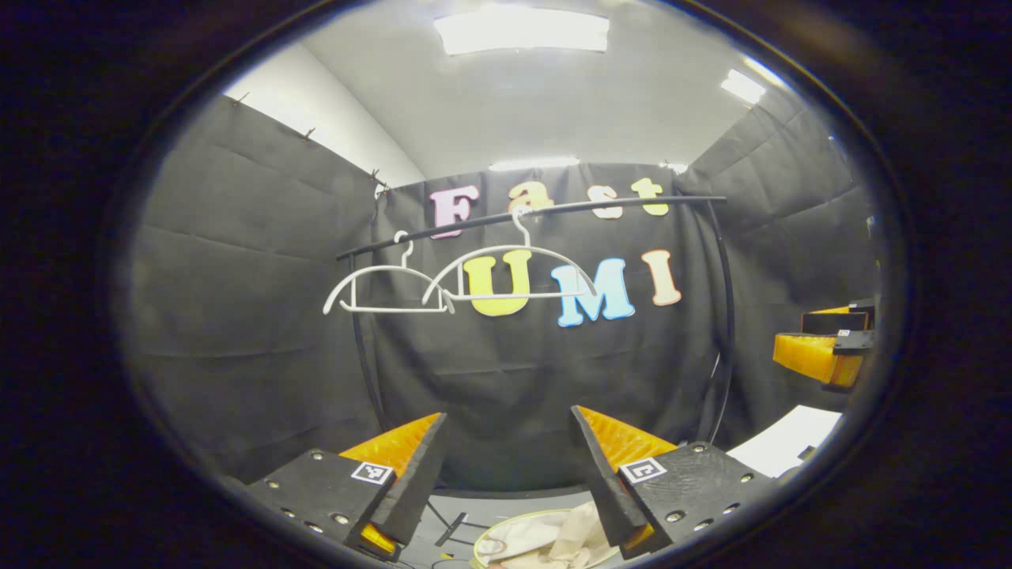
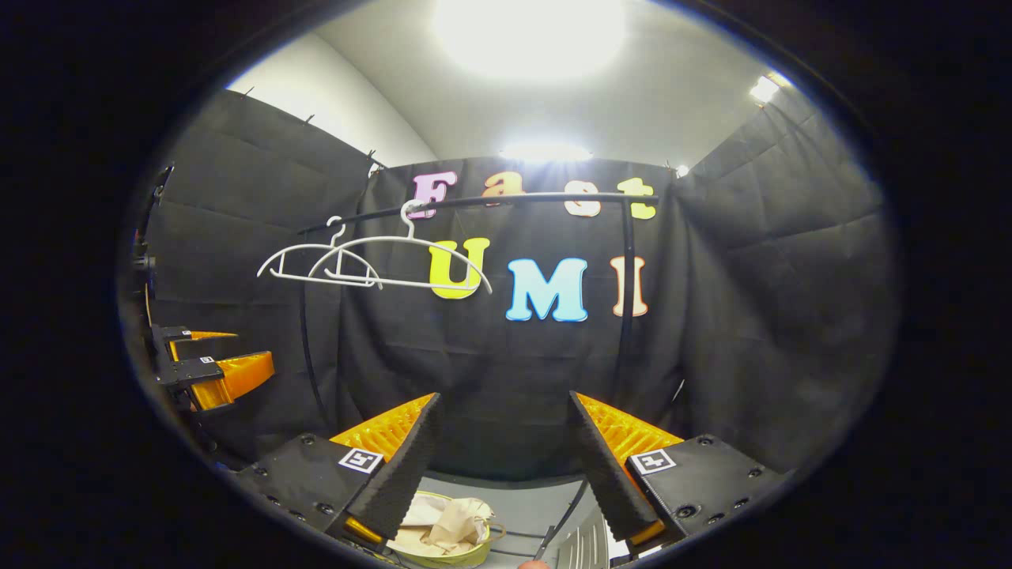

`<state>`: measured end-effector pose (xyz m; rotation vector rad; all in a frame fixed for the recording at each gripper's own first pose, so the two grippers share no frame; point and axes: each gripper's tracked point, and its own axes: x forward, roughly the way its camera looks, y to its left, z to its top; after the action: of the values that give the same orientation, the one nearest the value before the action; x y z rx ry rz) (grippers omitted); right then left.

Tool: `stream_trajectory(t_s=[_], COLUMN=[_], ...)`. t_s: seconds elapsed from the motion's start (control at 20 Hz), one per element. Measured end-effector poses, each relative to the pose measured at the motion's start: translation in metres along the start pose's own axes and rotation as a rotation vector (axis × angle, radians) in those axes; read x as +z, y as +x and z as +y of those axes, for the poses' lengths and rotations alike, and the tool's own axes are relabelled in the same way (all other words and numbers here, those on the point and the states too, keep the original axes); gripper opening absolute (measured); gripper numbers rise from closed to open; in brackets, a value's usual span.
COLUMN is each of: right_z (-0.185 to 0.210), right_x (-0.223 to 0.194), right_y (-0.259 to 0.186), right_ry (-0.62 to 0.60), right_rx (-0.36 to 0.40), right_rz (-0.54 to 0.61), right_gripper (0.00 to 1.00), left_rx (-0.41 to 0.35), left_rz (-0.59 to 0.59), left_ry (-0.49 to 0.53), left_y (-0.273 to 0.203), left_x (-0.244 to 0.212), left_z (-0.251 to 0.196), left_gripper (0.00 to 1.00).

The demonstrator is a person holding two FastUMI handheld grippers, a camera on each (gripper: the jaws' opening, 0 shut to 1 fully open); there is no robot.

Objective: Grasp the clothes on the hanger with both hands and then place them into the laundry hamper below.

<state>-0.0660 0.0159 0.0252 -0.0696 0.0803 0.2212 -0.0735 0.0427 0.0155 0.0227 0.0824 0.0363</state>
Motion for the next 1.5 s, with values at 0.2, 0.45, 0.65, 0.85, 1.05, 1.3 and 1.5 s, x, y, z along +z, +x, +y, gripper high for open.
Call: stream_trajectory(t_s=[0.2,0.45,0.65,0.85,1.05,1.3,1.5], right_z=[-0.017,-0.033,-0.036,-0.032,-0.027,-0.022,-0.022], right_x=[0.006,0.0,0.005,0.007,0.011,0.012,0.017], right_y=[-0.012,-0.028,-0.032,-0.034,-0.033,-0.03,-0.027], right_ry=[-0.005,-0.005,0.014,0.005,0.01,0.0,0.007], right_rx=[-0.046,-0.078,-0.089,-0.083,-0.075,-0.065,-0.064], right_rz=[-0.025,-0.022,-0.043,-0.056,-0.071,-0.074,-0.085], right_gripper=[0.97,0.97,0.97,0.97,0.97,0.98,0.98], left_rx=[0.014,0.045,0.062,0.064,0.06,0.059,0.062], left_rz=[-0.045,-0.075,-0.075,-0.085,-0.095,-0.109,-0.121], left_ry=[0.014,0.014,0.022,0.023,0.024,0.018,0.033], left_y=[-0.014,-0.031,-0.04,-0.041,-0.041,-0.043,-0.042], left_x=[0.02,0.018,0.019,0.021,0.023,0.027,0.029], left_z=[0.007,0.016,0.022,0.021,0.021,0.022,0.022], left_gripper=[0.89,0.89,0.89,0.89,0.89,0.89,0.89])
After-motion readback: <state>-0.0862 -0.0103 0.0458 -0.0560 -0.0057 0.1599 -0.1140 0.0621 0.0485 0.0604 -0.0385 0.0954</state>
